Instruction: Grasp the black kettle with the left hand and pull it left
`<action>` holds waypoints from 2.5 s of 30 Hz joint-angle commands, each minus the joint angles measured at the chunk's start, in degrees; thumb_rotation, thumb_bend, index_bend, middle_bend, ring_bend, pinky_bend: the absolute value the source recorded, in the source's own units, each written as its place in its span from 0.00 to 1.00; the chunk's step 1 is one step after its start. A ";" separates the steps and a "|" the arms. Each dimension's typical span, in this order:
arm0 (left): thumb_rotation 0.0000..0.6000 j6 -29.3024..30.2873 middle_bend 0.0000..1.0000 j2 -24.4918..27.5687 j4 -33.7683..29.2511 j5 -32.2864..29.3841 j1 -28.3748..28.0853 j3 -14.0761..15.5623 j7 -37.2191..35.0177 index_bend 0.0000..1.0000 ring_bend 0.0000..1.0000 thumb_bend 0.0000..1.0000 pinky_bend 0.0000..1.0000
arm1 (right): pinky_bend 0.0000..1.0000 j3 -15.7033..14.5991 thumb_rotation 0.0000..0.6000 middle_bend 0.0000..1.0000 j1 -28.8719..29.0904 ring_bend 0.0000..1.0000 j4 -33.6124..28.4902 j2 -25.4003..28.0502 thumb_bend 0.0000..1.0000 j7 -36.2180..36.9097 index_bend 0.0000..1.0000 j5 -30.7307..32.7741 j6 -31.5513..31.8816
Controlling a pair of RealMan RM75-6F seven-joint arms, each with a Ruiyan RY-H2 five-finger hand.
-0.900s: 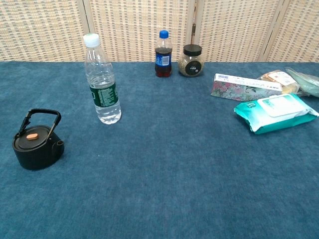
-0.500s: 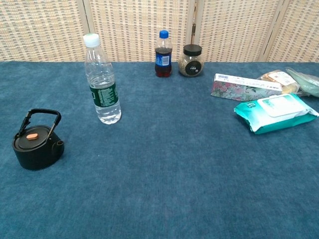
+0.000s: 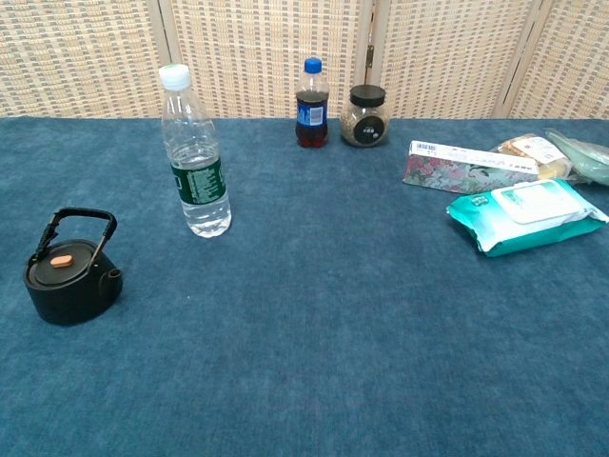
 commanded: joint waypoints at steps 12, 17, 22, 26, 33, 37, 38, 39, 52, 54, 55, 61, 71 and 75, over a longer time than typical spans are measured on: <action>0.23 -14.41 0.18 -1.32 2.43 -3.54 -10.34 -2.14 -4.25 0.24 0.16 0.17 0.06 | 0.25 -0.18 1.00 0.28 -0.30 0.23 0.19 -0.27 0.14 -0.13 0.32 0.45 0.24; 0.23 -19.62 0.19 -2.63 4.28 -6.71 -13.49 -2.59 -2.17 0.24 0.15 0.17 0.06 | 0.25 -0.37 1.00 0.28 -0.41 0.23 0.11 -0.35 0.14 -0.40 0.32 0.89 -0.07; 0.23 -24.29 0.21 -3.62 5.63 -10.32 -15.98 -2.57 0.99 0.25 0.17 0.17 0.06 | 0.25 -0.48 1.00 0.28 -0.55 0.23 0.30 -0.53 0.14 -0.26 0.32 1.52 -0.39; 0.23 -25.62 0.24 -4.74 6.89 -12.05 -17.06 -2.55 2.56 0.27 0.18 0.17 0.07 | 0.25 -0.49 1.00 0.28 -0.54 0.23 0.45 -0.60 0.14 -0.07 0.32 1.82 -0.64; 0.21 -28.24 0.31 -6.76 9.12 -13.48 -19.04 -2.21 3.36 0.32 0.22 0.17 0.06 | 0.25 -0.51 1.00 0.28 -0.58 0.23 0.76 -0.71 0.14 0.19 0.32 2.17 -0.87; 0.18 -29.92 0.33 -7.32 9.38 -14.13 -20.17 -1.92 3.77 0.34 0.23 0.17 0.06 | 0.25 -0.55 1.00 0.28 -0.71 0.23 0.93 -0.70 0.14 0.42 0.32 2.47 -0.94; 0.17 -30.26 0.34 -7.46 9.37 -14.21 -20.48 -1.86 3.88 0.35 0.23 0.17 0.06 | 0.25 -0.55 1.00 0.28 -0.74 0.23 0.99 -0.71 0.14 0.52 0.32 2.54 -0.95; 0.17 -30.47 0.34 -7.58 9.36 -14.24 -20.71 -1.81 3.96 0.35 0.23 0.16 0.06 | 0.25 -0.55 1.00 0.28 -0.77 0.23 1.04 -0.70 0.14 0.60 0.32 2.58 -0.94; 0.16 -30.20 0.41 -8.11 7.67 -12.40 -22.14 -0.99 2.93 0.41 0.28 0.16 0.06 | 0.25 -0.56 1.00 0.28 -0.98 0.23 2.23 -1.02 0.14 1.90 0.32 3.11 -1.19; 0.16 -29.81 0.42 -7.78 6.84 -11.97 -22.14 -0.84 2.74 0.42 0.28 0.16 0.07 | 0.25 -0.58 1.00 0.28 -0.98 0.23 2.45 -1.13 0.14 2.11 0.32 3.02 -1.17; 0.17 -29.67 0.43 -7.60 6.46 -11.81 -22.14 -0.76 2.69 0.42 0.29 0.16 0.07 | 0.25 -0.57 1.00 0.28 -0.98 0.23 2.52 -1.15 0.14 2.23 0.32 2.97 -1.15; 0.17 -26.73 0.46 -6.50 3.78 -9.73 -21.38 -0.28 1.95 0.44 0.31 0.16 0.07 | 0.25 -0.62 1.00 0.28 -1.18 0.23 3.18 -1.33 0.14 2.79 0.32 3.11 -1.08; 0.17 -21.33 0.47 -2.25 -3.34 -7.39 -18.54 1.89 5.21 0.44 0.31 0.16 0.07 | 0.25 -0.73 1.00 0.28 -1.30 0.23 4.06 -1.17 0.14 4.10 0.32 2.55 -0.95; 0.17 -19.53 0.48 -0.57 -6.56 -7.50 -17.08 3.05 8.19 0.44 0.32 0.16 0.07 | 0.25 -0.80 1.00 0.28 -1.13 0.23 4.36 -1.26 0.14 4.30 0.32 2.39 -1.28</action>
